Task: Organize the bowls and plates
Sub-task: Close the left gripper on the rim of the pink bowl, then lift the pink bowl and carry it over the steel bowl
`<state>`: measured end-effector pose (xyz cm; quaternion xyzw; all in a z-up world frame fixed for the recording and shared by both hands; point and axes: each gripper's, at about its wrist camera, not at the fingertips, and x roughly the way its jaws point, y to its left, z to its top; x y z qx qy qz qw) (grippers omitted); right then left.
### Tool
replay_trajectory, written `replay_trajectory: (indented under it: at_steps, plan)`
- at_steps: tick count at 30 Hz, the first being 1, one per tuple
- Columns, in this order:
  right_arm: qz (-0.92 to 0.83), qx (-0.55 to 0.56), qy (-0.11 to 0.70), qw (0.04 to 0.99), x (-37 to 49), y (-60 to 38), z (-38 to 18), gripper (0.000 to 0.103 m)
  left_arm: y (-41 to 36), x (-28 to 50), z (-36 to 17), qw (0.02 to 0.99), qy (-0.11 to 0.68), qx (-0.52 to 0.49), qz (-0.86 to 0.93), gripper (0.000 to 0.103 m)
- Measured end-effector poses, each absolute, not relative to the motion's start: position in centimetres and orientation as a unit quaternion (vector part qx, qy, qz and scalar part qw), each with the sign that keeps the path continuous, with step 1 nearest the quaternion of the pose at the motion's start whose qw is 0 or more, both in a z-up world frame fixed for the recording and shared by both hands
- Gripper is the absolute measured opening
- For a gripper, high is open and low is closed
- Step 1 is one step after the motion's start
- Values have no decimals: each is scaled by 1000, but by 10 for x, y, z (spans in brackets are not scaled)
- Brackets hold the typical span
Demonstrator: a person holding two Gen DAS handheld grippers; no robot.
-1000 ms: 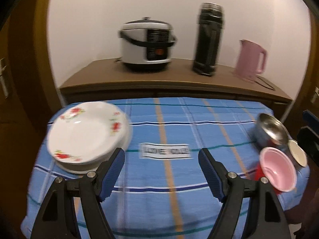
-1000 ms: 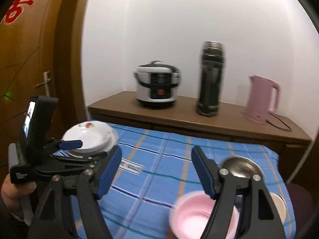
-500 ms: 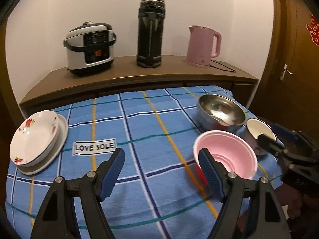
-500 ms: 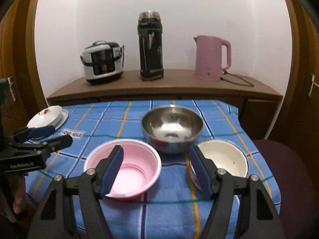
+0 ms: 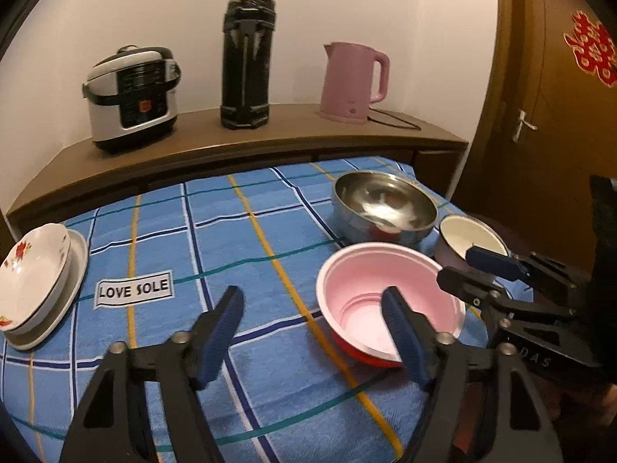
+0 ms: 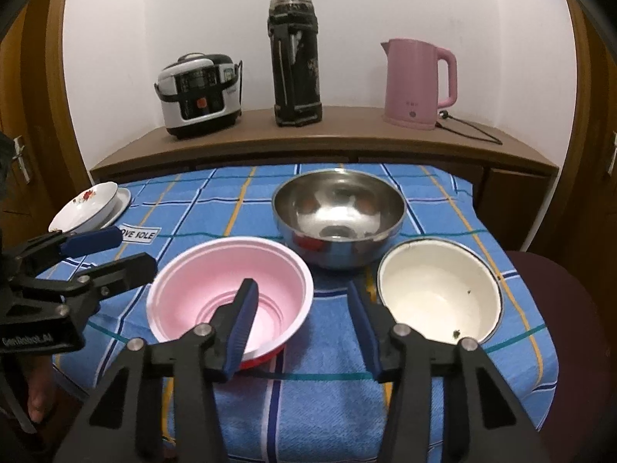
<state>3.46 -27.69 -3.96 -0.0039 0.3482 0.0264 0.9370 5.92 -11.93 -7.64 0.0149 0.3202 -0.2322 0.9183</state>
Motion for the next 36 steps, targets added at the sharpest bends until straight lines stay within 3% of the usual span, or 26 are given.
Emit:
replay_trajectory:
  at_steps: [3, 5, 7, 10, 36]
  plan:
    - [31, -1, 360, 933, 38, -277, -45, 43, -126, 64, -85, 911, 337, 22, -238, 55]
    - [39, 5, 370, 928, 40, -277, -50, 36, -131, 67, -91, 903, 350, 22, -246, 47]
    - [49, 10, 378, 924, 42, -277, -54, 17, -135, 68, -94, 901, 354, 29, -250, 30]
    - [48, 3, 373, 927, 40, -275, -53, 17, -136, 66, -93, 904, 349, 34, -245, 25]
    - [50, 23, 302, 952, 48, -283, 16, 14, -129, 85, -28, 919, 295, -8, -261, 23]
